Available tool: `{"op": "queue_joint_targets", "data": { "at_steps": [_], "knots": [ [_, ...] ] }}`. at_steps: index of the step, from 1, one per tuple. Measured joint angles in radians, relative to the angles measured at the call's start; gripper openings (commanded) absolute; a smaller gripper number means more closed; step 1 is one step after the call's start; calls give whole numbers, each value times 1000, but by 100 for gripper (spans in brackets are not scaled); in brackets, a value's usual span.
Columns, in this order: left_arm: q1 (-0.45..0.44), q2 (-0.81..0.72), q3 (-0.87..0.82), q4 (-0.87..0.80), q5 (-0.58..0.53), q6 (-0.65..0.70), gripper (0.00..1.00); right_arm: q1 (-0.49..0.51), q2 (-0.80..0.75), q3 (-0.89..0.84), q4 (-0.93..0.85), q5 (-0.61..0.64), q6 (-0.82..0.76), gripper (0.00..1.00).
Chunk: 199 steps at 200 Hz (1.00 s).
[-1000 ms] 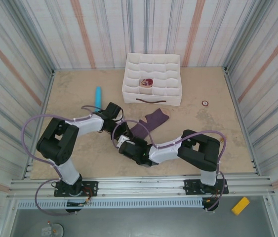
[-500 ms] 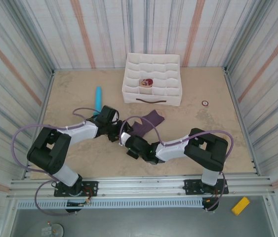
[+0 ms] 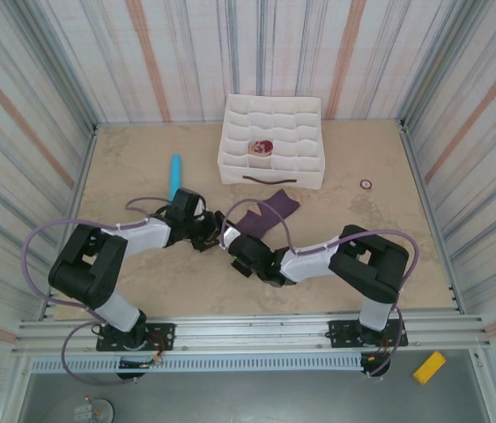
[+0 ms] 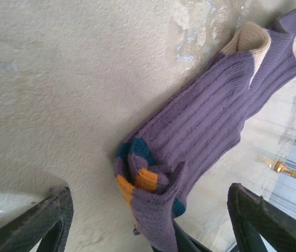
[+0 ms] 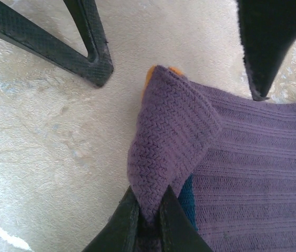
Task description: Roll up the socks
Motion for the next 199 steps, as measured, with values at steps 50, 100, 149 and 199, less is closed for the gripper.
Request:
{"op": "queue_joint_targets", "data": {
  "at_steps": [50, 100, 149, 199],
  "knots": [
    [22, -60, -68, 22, -5, -18, 77, -80, -18, 0, -9, -153, 34, 0],
    [33, -169, -153, -14, -42, -17, 75, -276, -28, 6, -16, -526, 129, 0],
    [31, -180, -172, 11, -44, -17, 74, -438, -3, -7, -12, -893, 262, 0],
    [-41, -158, -169, 62, -77, -18, 70, -574, 51, -56, 74, -1175, 446, 0]
  ]
}}
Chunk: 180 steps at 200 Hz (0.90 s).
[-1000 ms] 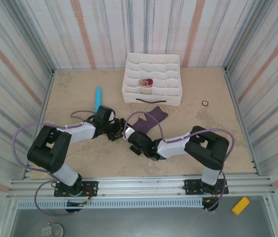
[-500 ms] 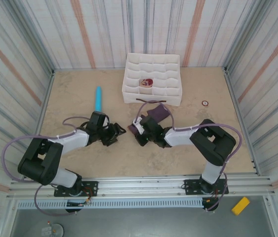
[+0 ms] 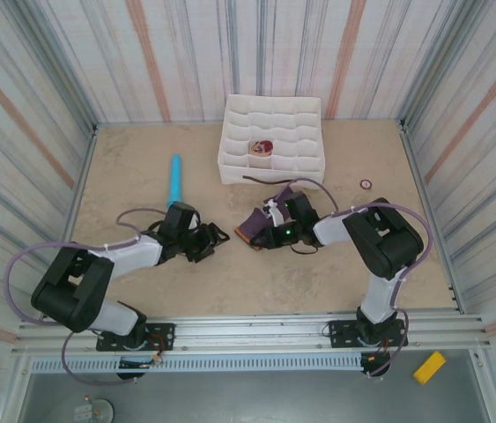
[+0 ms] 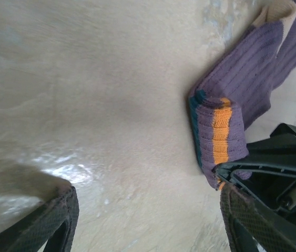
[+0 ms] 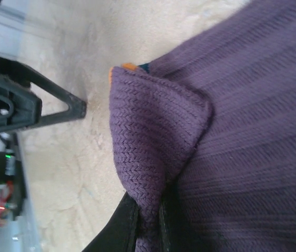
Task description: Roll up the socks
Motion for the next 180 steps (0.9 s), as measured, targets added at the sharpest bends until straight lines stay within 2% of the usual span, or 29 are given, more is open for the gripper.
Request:
{"op": "queue_joint_targets", "data": {
  "at_steps": [59, 106, 147, 180],
  "knots": [
    [-87, 143, 101, 93, -41, -8, 63, -77, 76, 7, 42, -161, 233, 0],
    [-111, 257, 169, 197, -43, -36, 56, -80, 78, 50, -52, -162, 320, 0],
    [-119, 299, 190, 232, -51, -58, 44, -79, 78, 80, -119, -155, 337, 0],
    [-135, 310, 196, 236, -64, -68, 40, -79, 78, 106, -170, -143, 340, 0]
  ]
}}
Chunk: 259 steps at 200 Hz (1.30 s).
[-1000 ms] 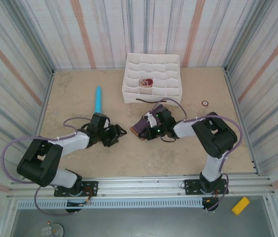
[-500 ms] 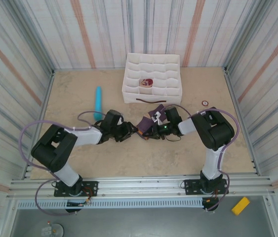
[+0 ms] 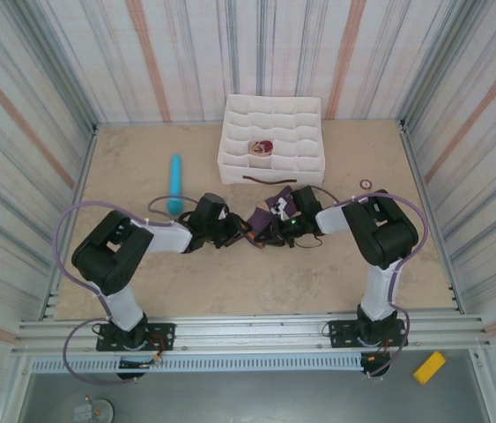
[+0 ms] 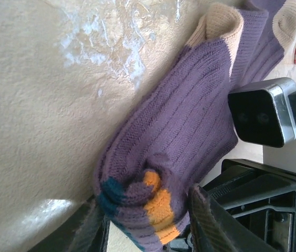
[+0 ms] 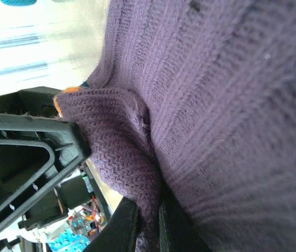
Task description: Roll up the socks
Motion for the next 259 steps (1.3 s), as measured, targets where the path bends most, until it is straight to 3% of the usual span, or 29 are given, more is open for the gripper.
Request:
{"op": "queue_joint_targets", "data": {
  "at_steps": [48, 73, 112, 146, 189, 218, 259],
  "knots": [
    [-2, 14, 13, -1, -7, -11, 38, 1, 0, 23, -39, 18, 0, 0],
    [-2, 35, 38, -20, -7, -14, 24, 1, 0, 26, -42, 23, 0, 0],
    [6, 51, 79, -85, -3, 4, 11, 9, -17, 27, -49, 60, -16, 18],
    [39, 51, 111, -170, 35, 55, 8, 27, -87, 20, -86, 156, -80, 42],
    [100, 48, 175, -346, 79, 154, 8, 115, -261, 24, -232, 388, -245, 53],
    [126, 48, 205, -439, 114, 201, 8, 288, -359, 49, -311, 626, -396, 55],
    [138, 48, 229, -534, 151, 248, 7, 520, -367, 67, -335, 955, -583, 55]
  ]
}}
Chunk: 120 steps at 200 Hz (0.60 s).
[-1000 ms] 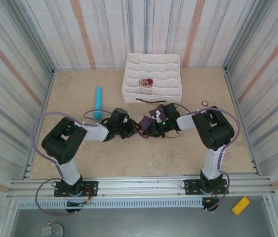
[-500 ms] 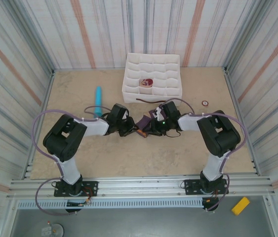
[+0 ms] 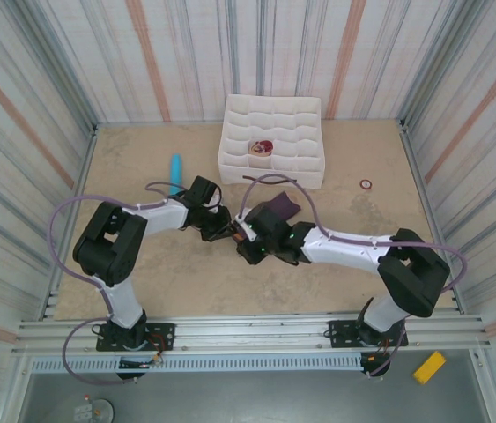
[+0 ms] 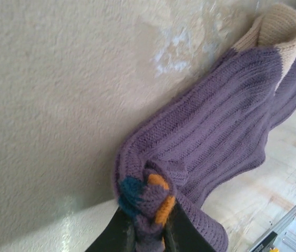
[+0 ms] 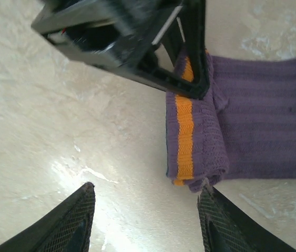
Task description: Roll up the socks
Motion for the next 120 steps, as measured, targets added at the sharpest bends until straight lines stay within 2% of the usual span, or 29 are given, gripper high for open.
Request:
{"op": "queue_joint_targets", "data": {
  "at_steps": [13, 20, 40, 88, 120],
  "knots": [
    [5, 0, 0, -13, 11, 11, 7, 51, 16, 0, 3, 97, -50, 57],
    [6, 0, 2, -20, 14, 14, 7, 74, 29, 0, 8, 146, -73, 63],
    [12, 0, 5, -37, 23, 24, 6, 122, 72, 0, 34, 263, -132, 64],
    [26, 0, 5, -57, 45, 38, 5, 205, 205, 0, 118, 473, -251, 60],
    [27, 0, 5, -56, 47, 40, 5, 222, 272, 21, 179, 576, -289, 56]
  ]
}}
